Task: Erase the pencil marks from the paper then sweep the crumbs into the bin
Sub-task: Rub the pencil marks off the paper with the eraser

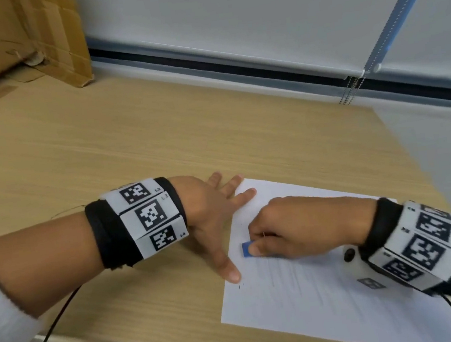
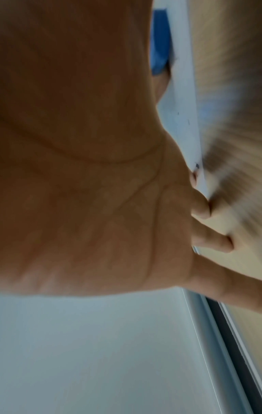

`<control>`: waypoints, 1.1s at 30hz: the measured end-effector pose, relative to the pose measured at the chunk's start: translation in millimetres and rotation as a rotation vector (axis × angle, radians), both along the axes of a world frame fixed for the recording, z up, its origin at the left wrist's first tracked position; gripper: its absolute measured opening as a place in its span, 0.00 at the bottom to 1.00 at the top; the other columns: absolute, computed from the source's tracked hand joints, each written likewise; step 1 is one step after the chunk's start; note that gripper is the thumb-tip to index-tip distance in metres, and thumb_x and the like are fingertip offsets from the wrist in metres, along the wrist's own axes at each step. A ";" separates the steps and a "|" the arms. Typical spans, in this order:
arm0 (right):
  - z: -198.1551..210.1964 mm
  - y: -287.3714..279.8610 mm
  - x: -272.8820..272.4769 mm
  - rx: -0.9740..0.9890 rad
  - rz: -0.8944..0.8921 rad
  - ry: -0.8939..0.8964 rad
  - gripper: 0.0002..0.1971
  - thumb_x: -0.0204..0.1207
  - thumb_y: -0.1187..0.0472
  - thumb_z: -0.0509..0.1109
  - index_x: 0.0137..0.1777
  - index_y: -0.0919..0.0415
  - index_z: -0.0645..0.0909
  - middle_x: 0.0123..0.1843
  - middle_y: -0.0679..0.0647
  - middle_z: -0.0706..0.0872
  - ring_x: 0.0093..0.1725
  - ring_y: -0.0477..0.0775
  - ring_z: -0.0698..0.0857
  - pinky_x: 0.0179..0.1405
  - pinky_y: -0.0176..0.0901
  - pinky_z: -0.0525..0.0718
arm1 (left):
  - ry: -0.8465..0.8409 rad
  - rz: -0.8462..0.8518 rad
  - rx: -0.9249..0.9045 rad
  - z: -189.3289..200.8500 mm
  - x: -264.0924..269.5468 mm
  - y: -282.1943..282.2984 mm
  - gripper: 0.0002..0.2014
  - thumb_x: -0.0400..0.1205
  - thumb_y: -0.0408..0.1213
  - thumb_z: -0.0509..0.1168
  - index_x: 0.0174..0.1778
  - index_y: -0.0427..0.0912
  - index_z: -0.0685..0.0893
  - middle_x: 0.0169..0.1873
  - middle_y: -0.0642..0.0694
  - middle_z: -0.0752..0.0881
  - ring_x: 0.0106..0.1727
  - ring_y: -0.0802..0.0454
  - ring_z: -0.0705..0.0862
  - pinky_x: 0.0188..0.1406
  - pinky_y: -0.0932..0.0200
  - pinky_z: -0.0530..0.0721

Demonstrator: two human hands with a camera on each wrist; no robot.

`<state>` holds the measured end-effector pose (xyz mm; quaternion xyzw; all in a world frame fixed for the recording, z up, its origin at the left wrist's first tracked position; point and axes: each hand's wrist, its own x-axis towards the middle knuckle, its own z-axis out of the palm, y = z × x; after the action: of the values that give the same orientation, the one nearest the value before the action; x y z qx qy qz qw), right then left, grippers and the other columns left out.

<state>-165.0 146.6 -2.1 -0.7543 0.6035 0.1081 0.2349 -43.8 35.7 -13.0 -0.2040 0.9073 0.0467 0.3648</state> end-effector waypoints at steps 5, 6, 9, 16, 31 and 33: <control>1.2 20.5 14.1 0.143 0.106 -0.006 0.20 0.83 0.45 0.60 0.38 0.60 0.77 0.28 0.51 0.78 0.27 0.52 0.74 0.34 0.48 0.77 | -0.007 0.015 0.017 -0.1 -0.9 -0.3 0.73 0.56 0.76 0.73 0.77 0.61 0.20 0.76 0.55 0.17 0.80 0.44 0.23 0.80 0.30 0.47; 1.9 19.8 14.3 0.144 0.114 0.005 0.20 0.83 0.45 0.60 0.38 0.60 0.77 0.28 0.51 0.79 0.27 0.53 0.75 0.35 0.49 0.77 | -0.006 0.012 0.015 -0.4 -1.2 -0.4 0.74 0.56 0.76 0.73 0.77 0.60 0.20 0.76 0.55 0.17 0.80 0.44 0.23 0.81 0.30 0.47; 1.9 8.0 -0.5 0.051 0.023 0.032 0.22 0.83 0.43 0.57 0.39 0.61 0.78 0.31 0.54 0.81 0.29 0.51 0.76 0.36 0.51 0.78 | -0.010 0.003 0.001 -0.8 -1.2 -0.7 0.74 0.56 0.77 0.72 0.77 0.57 0.19 0.76 0.55 0.17 0.80 0.44 0.24 0.81 0.33 0.47; 2.4 10.1 -2.7 0.067 0.023 -0.030 0.23 0.82 0.45 0.60 0.36 0.64 0.77 0.29 0.56 0.79 0.27 0.51 0.71 0.32 0.44 0.74 | 0.003 0.010 0.014 -2.6 -0.5 -1.2 0.75 0.56 0.76 0.72 0.78 0.54 0.20 0.75 0.55 0.17 0.80 0.45 0.22 0.82 0.34 0.46; 0.9 10.2 -10.4 0.031 -0.030 -0.060 0.22 0.83 0.47 0.60 0.34 0.64 0.74 0.27 0.56 0.76 0.25 0.52 0.68 0.27 0.41 0.70 | -0.006 0.010 0.012 0.3 -0.3 -0.8 0.75 0.57 0.76 0.72 0.78 0.54 0.19 0.75 0.55 0.16 0.80 0.46 0.23 0.82 0.36 0.44; 4.3 18.1 -4.8 0.156 0.008 -0.077 0.21 0.83 0.48 0.62 0.36 0.64 0.77 0.27 0.53 0.76 0.25 0.49 0.69 0.26 0.35 0.69 | -0.014 0.013 0.015 0.4 -1.2 -0.3 0.75 0.57 0.76 0.72 0.78 0.54 0.19 0.75 0.55 0.16 0.80 0.45 0.22 0.82 0.35 0.44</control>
<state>-169.8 164.7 2.2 -0.7398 0.5806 0.1266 0.3155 -44.9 35.3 -12.6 -0.2076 0.9030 0.0544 0.3722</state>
